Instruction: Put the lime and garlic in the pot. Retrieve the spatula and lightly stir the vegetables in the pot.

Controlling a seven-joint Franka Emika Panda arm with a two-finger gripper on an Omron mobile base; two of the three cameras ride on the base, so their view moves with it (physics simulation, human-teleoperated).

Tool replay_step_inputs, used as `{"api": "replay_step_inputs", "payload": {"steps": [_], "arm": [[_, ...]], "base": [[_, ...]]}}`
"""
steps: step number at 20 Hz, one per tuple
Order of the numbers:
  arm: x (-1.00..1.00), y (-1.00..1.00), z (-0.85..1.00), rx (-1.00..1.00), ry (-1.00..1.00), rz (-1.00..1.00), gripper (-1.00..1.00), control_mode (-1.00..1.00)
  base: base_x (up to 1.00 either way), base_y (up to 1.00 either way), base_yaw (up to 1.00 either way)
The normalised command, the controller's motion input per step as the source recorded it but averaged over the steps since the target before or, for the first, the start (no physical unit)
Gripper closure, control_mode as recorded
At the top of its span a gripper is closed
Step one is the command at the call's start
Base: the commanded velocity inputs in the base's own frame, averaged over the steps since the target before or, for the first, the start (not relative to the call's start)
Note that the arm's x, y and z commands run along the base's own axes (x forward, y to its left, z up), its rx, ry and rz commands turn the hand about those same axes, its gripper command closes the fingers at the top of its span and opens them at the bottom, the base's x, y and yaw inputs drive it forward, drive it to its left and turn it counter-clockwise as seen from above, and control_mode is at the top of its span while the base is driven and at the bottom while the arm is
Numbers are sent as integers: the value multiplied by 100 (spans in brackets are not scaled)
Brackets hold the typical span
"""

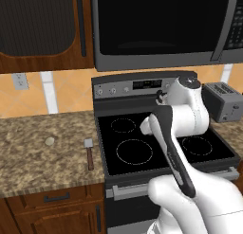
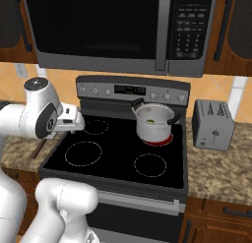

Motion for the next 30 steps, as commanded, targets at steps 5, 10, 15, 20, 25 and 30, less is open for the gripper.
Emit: {"api": "replay_step_inputs", "payload": {"steps": [5, 10, 15, 20, 25, 30], "arm": [[0, 97, -17, -1, 0, 1, -100, -100], [15, 60, -2, 0, 0, 0, -100, -100], [7, 65, 0, 0, 5, 0, -100, -100], [12, 60, 0, 0, 10, 0, -100, -100], [20, 40, 0, 0, 5, 0, -100, -100], [19, 19, 0, 0, 2, 0, -100, -100]], "base": [[0, 0, 0], [0, 0, 0], [0, 0, 0], [0, 0, 0], [0, 0, 0], [0, 0, 0]]}}
